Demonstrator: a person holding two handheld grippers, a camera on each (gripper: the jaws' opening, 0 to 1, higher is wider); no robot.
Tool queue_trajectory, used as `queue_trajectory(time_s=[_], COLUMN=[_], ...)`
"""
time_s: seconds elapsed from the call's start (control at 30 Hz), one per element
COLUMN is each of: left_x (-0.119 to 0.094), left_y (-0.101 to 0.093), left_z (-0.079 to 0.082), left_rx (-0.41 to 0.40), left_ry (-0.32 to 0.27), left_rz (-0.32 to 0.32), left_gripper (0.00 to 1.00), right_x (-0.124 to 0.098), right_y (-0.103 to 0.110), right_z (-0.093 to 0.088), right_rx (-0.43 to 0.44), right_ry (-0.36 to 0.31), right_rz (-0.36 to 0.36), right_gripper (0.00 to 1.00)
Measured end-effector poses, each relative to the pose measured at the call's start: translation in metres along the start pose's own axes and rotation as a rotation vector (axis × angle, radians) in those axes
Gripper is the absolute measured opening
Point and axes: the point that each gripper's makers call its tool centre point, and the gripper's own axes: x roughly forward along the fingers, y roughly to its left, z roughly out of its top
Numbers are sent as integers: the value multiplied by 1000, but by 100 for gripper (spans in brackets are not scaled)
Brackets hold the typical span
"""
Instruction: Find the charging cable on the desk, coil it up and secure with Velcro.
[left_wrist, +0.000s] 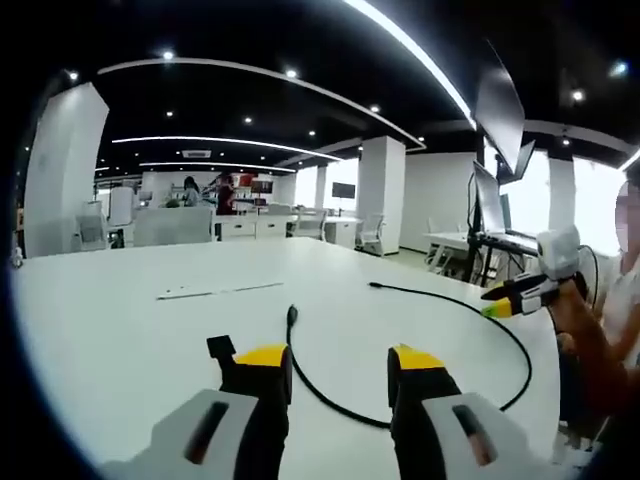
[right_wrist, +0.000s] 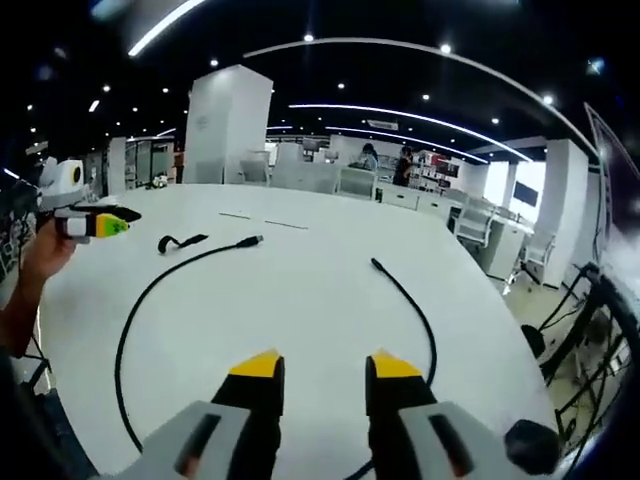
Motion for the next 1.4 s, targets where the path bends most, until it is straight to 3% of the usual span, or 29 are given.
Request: queue_trajectory(time_s=[0.27, 0.53, 0.97, 1.27, 1.4], left_x=[18, 31, 46, 48, 59], left_y=[4, 5, 5, 5, 10], left_z=[-1, -3, 3, 2, -2], left_rx=[34, 10, 28, 25, 34], left_ry=[12, 16, 15, 19, 41], left_rz=[24, 20, 36, 50, 70], left_gripper=[38, 38, 38, 37, 37], right_x=[9, 13, 18, 25, 39], right_y=[-13, -21, -43, -44, -53], right_z=[5, 7, 13, 15, 18], right_rx=[7, 9, 19, 8, -7], right_ry=[-1, -4, -6, 6, 19], right_rz=[-19, -35, -68, -73, -87], right_gripper=[34, 33, 33, 33, 31])
